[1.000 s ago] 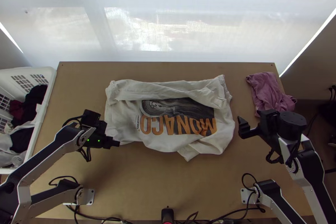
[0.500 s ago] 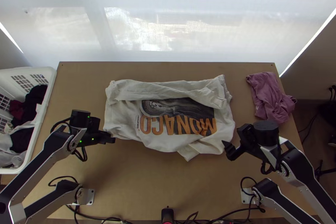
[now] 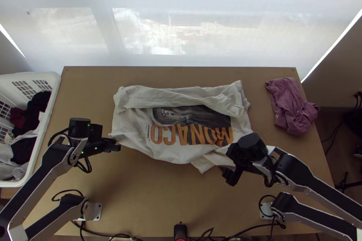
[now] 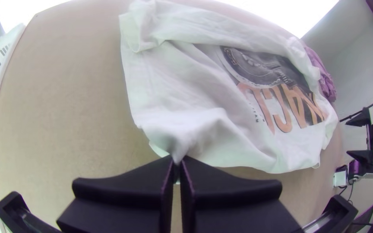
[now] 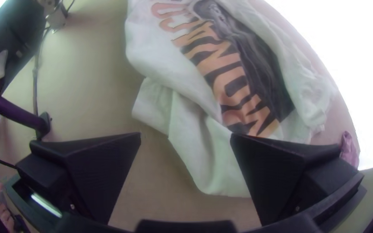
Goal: Fold the t-shirt
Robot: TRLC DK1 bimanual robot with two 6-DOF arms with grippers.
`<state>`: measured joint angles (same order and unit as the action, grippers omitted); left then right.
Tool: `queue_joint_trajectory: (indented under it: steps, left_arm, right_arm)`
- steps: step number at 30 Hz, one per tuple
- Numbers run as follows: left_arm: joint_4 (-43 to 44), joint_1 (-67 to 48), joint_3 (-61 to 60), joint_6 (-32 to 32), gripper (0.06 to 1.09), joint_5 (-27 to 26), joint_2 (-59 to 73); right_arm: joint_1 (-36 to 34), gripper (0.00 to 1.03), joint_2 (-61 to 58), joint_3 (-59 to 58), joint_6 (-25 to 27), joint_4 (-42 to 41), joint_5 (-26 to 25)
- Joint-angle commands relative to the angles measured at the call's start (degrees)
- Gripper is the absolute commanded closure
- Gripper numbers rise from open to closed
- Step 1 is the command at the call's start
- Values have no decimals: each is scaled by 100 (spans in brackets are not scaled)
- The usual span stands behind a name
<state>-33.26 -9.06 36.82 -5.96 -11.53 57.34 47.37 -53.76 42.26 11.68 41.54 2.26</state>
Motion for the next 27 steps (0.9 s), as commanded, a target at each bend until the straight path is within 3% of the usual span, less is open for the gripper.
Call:
queue_joint_trajectory:
  steps: [1, 10, 27]
  left_arm:
    - [30, 176, -8, -2, 105, -7, -48]
    - [56, 343, -122, -20, 105, -34, -118]
    - [56, 458, -166, -37, 105, -60, -215]
  right_arm:
    - [879, 7, -618, -122, 45, -375, 11]
    - [1512, 10, -1348, 248, 27, -629, 37]
    - [1485, 20, -2473, -60, -17, -1605, 99]
